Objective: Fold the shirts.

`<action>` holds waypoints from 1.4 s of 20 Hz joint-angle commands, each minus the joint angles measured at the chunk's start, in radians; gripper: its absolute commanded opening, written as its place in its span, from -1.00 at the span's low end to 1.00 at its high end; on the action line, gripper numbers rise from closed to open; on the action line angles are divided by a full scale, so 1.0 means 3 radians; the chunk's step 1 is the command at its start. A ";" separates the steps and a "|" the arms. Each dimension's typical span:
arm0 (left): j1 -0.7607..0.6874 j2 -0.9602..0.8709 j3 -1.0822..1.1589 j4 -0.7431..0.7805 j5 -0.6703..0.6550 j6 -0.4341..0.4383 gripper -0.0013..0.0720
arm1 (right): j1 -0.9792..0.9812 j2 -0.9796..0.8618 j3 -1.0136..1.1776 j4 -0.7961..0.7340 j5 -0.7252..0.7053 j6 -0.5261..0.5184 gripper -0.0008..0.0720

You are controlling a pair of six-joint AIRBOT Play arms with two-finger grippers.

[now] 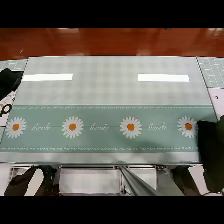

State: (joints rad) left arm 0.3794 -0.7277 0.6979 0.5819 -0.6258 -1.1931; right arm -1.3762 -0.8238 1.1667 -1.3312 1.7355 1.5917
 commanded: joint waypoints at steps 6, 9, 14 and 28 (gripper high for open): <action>-0.0202 -0.0370 0.0004 0.0001 0.0131 0.0192 -0.92 | -0.0081 0.0730 -0.1451 -0.1274 0.0439 0.0198 -0.61; -0.0387 -0.0510 0.0043 0.0001 0.0231 0.0228 -0.92 | -0.0031 0.0721 -0.1459 -0.1270 0.0437 0.0205 0.16; -0.0448 -0.0727 0.0526 0.0004 0.0229 0.0462 -0.92 | 0.0187 0.0362 -0.0993 -0.1049 0.0435 0.0201 0.13; -0.1815 -0.2017 0.2967 0.2897 -0.1888 -0.1401 -0.92 | 0.4677 -0.1933 0.1471 -0.0646 -0.1508 0.0192 -0.91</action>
State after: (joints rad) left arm -0.0368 -1.2915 1.5261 1.0470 -1.0004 -1.3972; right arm -0.2649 -1.2877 1.5578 -1.2976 1.3705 1.6489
